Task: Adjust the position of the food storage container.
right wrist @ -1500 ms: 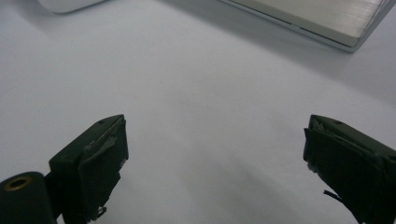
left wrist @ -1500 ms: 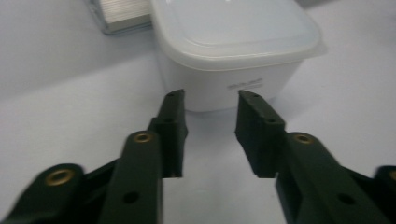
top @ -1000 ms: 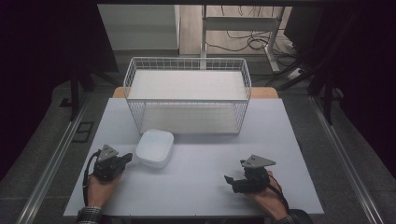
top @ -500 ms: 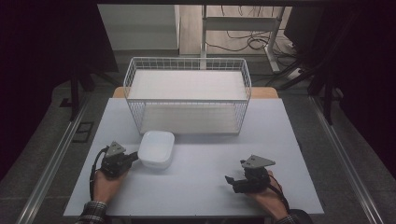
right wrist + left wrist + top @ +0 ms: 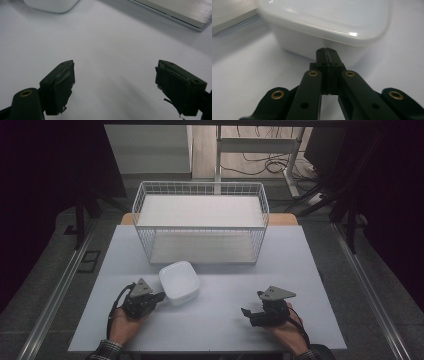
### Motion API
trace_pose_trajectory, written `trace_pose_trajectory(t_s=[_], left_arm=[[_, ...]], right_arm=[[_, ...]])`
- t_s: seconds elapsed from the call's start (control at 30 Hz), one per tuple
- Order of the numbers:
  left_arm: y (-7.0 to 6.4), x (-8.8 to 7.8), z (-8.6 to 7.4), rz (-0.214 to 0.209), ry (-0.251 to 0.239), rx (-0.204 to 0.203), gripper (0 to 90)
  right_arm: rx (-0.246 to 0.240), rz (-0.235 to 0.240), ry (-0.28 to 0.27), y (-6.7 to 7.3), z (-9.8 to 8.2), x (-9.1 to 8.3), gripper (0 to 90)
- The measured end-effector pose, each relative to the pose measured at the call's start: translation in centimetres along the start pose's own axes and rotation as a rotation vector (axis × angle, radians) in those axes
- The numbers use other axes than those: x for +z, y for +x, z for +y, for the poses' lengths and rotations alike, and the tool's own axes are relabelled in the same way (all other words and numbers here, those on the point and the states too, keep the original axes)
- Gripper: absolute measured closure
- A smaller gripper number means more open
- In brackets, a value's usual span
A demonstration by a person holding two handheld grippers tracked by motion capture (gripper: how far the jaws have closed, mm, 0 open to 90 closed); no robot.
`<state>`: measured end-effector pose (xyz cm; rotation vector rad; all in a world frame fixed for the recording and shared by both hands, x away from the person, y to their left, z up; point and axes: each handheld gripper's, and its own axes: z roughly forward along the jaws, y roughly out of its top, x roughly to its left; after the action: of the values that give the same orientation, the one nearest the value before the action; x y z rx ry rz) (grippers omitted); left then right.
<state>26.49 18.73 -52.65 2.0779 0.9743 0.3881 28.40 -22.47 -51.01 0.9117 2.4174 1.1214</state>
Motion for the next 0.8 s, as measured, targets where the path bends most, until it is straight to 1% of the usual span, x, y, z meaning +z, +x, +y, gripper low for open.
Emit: trace_pose_trajectory(t_s=[0.03, 0.07, 0.1, 0.13, 0.17, 0.2, 0.23, 0.27, 0.3, 0.33, 0.37, 0.4, 0.43, 0.47, 0.5, 0.53, 0.57, 0.6, 0.63, 0.7, 0.73, 0.77, 0.8], left_arm=[[-0.3, 0.0, 0.2, -0.002, -0.004, 0.012, 90.0], [-0.4, -0.1, 0.3, 0.004, -0.010, 0.019, 90.0], [-0.2, -0.3, 0.4, 0.015, -0.018, 0.015, 90.0], [0.4, -0.4, 0.3, 0.036, -0.025, -0.002, 90.0], [1.6, -0.4, 0.2, 0.079, -0.029, -0.032, 90.0], [2.4, -0.3, 0.1, 0.106, -0.031, -0.047, 90.0], [2.4, -0.3, 0.1, 0.106, -0.031, -0.047, 90.0], [3.9, -0.2, 0.0, 0.139, -0.036, -0.087, 90.0], [3.9, -0.2, 0.0, 0.139, -0.036, -0.087, 90.0], [5.0, 0.0, 0.1, 0.150, -0.042, -0.105, 90.0], [5.0, 0.0, 0.1, 0.150, -0.042, -0.105, 90.0], [5.8, 0.5, 0.5, 0.144, -0.047, -0.113, 90.0], [5.8, 0.5, 0.5, 0.144, -0.047, -0.113, 90.0], [6.3, 1.2, 0.9, 0.135, -0.050, -0.115, 90.0], [6.3, 1.2, 0.9, 0.135, -0.050, -0.115, 90.0], [6.5, 1.5, 1.1, 0.124, -0.053, -0.114, 90.0], [6.6, 1.8, 1.2, 0.114, -0.055, -0.116, 90.0], [6.8, 2.3, 1.5, 0.096, -0.057, -0.118, 90.0], [6.8, 2.3, 1.5, 0.096, -0.057, -0.118, 90.0], [6.8, 2.7, 1.7, 0.077, -0.057, -0.117, 90.0], [6.7, 2.8, 1.8, 0.069, -0.053, -0.110, 90.0], [6.5, 2.9, 1.9, 0.073, -0.045, -0.097, 90.0], [6.2, 2.9, 1.9, 0.070, -0.040, -0.088, 90.0]], right_arm=[[-0.001, -0.001, -0.001, 0.0, 0.0, 0.0, 16.4], [0.001, -0.001, -0.004, 0.0, 0.0, -0.1, 16.5], [0.004, 0.002, -0.005, 0.0, 0.0, -0.1, 16.7], [0.020, 0.009, -0.006, 0.0, 0.0, 0.0, 17.1], [0.024, 0.012, -0.005, 0.0, 0.0, 0.0, 17.8], [0.030, 0.012, -0.004, 0.0, 0.0, 0.0, 19.0], [0.030, 0.012, -0.004, 0.0, 0.0, 0.0, 19.0], [0.043, 0.015, 0.000, 0.0, 0.1, 0.1, 21.6], [0.043, 0.015, 0.000, 0.0, 0.1, 0.1, 21.6], [0.064, 0.046, 0.005, 0.0, 0.2, 0.2, 30.2], [0.064, 0.046, 0.005, 0.0, 0.2, 0.2, 30.2], [0.058, 0.053, 0.018, 0.1, 0.5, 0.4, 40.6], [0.056, 0.058, 0.012, 0.2, 0.7, 0.4, 46.2], [0.059, 0.066, 0.006, 0.3, 0.9, 0.5, 50.7], [0.059, 0.066, 0.006, 0.3, 0.9, 0.5, 50.7], [0.058, 0.072, 0.004, 0.4, 1.2, 0.5, 55.2], [0.051, 0.076, 0.000, 0.6, 1.5, 0.6, 59.5], [0.033, 0.083, 0.002, 1.0, 1.8, 1.1, 63.3], [0.033, 0.083, 0.002, 1.0, 1.8, 1.1, 63.3], [0.018, 0.088, 0.005, 1.5, 2.2, 1.8, 67.4], [0.008, 0.101, 0.007, 1.9, 2.7, 2.6, 71.6], [0.008, 0.101, 0.007, 1.9, 2.7, 2.6, 71.6], [0.003, 0.122, 0.009, 2.2, 3.4, 3.3, 76.9]])
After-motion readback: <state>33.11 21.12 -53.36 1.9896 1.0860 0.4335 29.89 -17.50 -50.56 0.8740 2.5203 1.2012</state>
